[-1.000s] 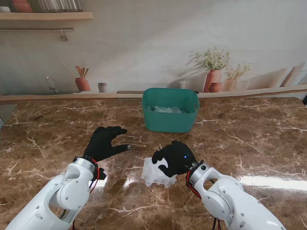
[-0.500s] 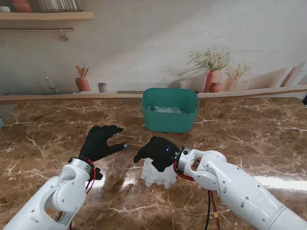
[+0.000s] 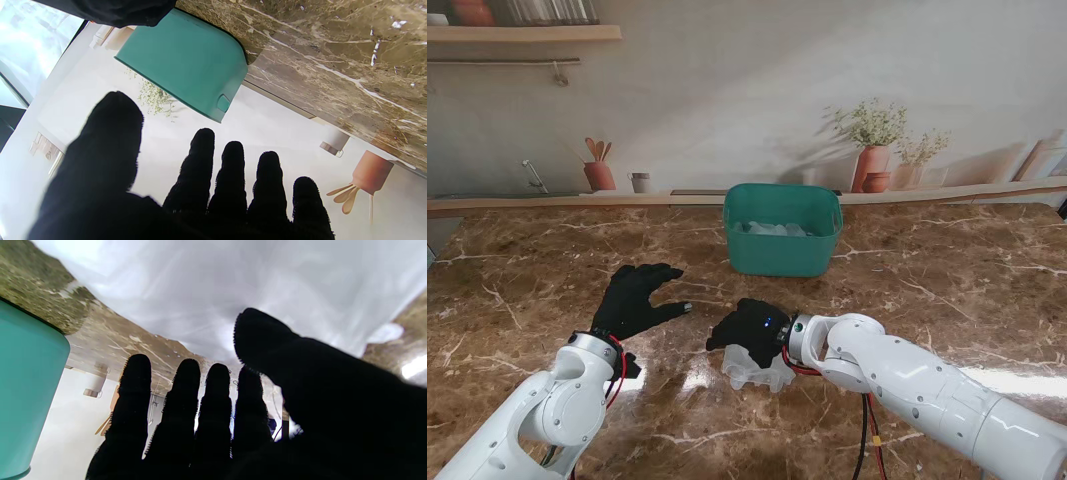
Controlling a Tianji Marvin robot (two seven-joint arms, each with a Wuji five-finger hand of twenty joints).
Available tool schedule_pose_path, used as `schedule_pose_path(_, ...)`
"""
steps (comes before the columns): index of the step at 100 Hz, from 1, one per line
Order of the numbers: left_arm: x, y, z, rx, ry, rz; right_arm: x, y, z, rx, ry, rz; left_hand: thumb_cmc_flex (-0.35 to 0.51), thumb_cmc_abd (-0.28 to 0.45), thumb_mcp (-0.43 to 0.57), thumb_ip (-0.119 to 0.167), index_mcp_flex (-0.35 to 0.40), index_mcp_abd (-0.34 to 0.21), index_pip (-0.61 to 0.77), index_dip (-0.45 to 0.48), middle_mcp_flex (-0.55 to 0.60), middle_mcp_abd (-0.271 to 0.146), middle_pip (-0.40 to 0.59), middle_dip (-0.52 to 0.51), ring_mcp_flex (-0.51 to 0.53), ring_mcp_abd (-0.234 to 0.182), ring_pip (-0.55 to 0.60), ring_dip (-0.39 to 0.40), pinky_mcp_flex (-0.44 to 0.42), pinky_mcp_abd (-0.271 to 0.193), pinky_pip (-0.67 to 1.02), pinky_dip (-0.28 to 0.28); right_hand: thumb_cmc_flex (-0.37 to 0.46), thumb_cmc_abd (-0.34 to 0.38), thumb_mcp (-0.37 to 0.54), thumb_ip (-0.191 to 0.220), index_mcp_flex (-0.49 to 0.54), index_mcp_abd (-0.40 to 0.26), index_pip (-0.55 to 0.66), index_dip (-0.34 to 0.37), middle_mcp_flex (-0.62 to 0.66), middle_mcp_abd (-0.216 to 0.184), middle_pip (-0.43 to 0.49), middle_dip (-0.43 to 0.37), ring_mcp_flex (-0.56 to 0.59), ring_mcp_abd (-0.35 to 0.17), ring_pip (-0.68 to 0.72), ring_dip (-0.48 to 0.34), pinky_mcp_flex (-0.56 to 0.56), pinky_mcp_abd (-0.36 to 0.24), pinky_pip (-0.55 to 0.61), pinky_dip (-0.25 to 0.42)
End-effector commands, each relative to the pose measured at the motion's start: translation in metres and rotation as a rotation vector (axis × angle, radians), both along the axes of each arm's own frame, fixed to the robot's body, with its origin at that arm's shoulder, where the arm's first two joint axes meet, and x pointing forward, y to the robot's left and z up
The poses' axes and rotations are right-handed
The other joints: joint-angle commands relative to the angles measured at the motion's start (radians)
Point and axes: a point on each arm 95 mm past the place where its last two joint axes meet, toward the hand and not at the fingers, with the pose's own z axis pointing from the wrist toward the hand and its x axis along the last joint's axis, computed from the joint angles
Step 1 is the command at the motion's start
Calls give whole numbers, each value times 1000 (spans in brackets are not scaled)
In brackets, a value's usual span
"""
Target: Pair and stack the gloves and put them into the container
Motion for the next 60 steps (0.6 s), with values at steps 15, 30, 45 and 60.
schedule_pose_path(15, -3, 0, -1, 1, 9, 1, 7, -5, -8, -46, -31, -35, 15, 46, -52, 38, -6, -7, -10, -12, -35, -31, -26, -10, -46, -51, -33, -10, -10, 4, -14, 17, -76, -79, -23, -19, -17, 46, -21, 9, 175, -44, 189, 223, 33, 24, 108, 111, -6, -28, 45, 70)
schedule_pose_path(30, -4, 0, -2, -19, 27, 8, 7, -6, -8, -10, -87, -63, 17, 68, -67, 38, 4, -18, -1, -8, -31, -37, -28, -11, -38, -51, -32, -10, -10, 19, -7, 22, -100, -179, -52, -170, 121, -5, 107, 44, 345, -122, 448, 703, -5, -19, 495, 441, -64, -61, 108, 208)
schedule_pose_path(45, -5, 0, -2, -19, 24, 10, 8, -10, -9, 16, -106, -85, 23, 73, -82, 38, 11, -24, 7, -4, -29, -39, -29, -12, -35, -52, -33, -10, -12, 21, -4, 23, -115, -212, -57, -183, 412, -231, 466, 237, 329, -132, 543, 923, -119, -38, 750, 609, -115, -54, 140, 248)
schedule_pose_path(60, -4, 0, -2, -22, 17, 12, 6, -13, -10, 12, -104, -88, 30, 75, -94, 40, 15, -27, 13, 0, -26, -39, -28, -12, -33, -52, -33, -9, -12, 21, -3, 22, -81, -219, -113, -243, 500, -370, 682, 283, 50, -23, 207, 487, -275, -34, 522, 388, -99, -76, 186, 261)
